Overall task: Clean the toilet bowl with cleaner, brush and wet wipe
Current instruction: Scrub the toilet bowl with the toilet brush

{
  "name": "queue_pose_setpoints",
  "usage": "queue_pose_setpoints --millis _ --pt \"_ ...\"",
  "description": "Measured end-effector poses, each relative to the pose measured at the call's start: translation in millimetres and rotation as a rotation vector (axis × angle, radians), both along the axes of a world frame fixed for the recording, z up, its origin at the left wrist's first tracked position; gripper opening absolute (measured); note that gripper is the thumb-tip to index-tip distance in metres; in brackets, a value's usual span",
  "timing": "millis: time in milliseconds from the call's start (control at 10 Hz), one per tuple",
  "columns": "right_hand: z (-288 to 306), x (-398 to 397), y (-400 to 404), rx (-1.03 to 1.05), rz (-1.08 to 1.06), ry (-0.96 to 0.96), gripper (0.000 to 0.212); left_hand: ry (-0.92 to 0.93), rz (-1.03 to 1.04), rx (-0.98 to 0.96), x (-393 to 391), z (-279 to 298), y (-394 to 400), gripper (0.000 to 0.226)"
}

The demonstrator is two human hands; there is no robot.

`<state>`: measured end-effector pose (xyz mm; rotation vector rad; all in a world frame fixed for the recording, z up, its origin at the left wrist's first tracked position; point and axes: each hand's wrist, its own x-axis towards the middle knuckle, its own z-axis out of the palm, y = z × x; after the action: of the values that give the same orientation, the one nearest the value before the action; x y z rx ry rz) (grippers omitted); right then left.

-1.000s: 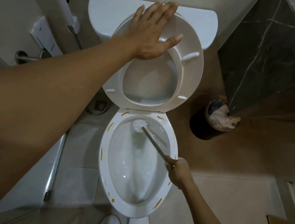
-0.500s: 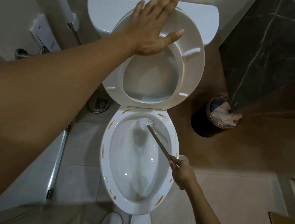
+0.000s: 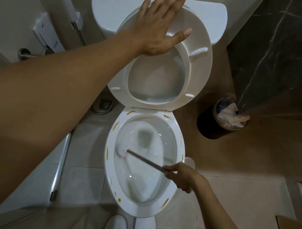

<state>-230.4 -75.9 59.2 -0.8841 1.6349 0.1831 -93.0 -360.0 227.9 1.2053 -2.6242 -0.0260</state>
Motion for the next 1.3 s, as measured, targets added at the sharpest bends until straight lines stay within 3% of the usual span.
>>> queue_pose_setpoints --millis 100,200,400,600,700,1200,1300 --pt "15 -10 3 0.073 0.162 0.065 0.038 0.002 -0.004 0.002 -1 -1 0 0.078" --pt "19 -5 3 0.042 0.183 0.102 0.038 0.007 0.001 0.000 -1 -2 -1 0.078" --pt "-5 29 -10 -0.166 0.066 0.146 0.038 0.009 0.004 -0.001 -1 -2 1 0.079" --pt "5 24 6 -0.100 0.047 0.125 0.036 0.006 0.005 -0.001 0 -1 0 0.079" --pt "11 15 19 -0.027 0.125 0.201 0.034 0.005 0.003 0.000 -1 -1 1 0.079" --pt "-19 36 3 -0.079 0.061 0.333 0.030 0.001 -0.002 0.019 0 2 2 0.079" --pt "-37 48 -6 -0.005 0.080 0.323 0.032 -0.005 -0.005 0.032 0 3 2 0.080"
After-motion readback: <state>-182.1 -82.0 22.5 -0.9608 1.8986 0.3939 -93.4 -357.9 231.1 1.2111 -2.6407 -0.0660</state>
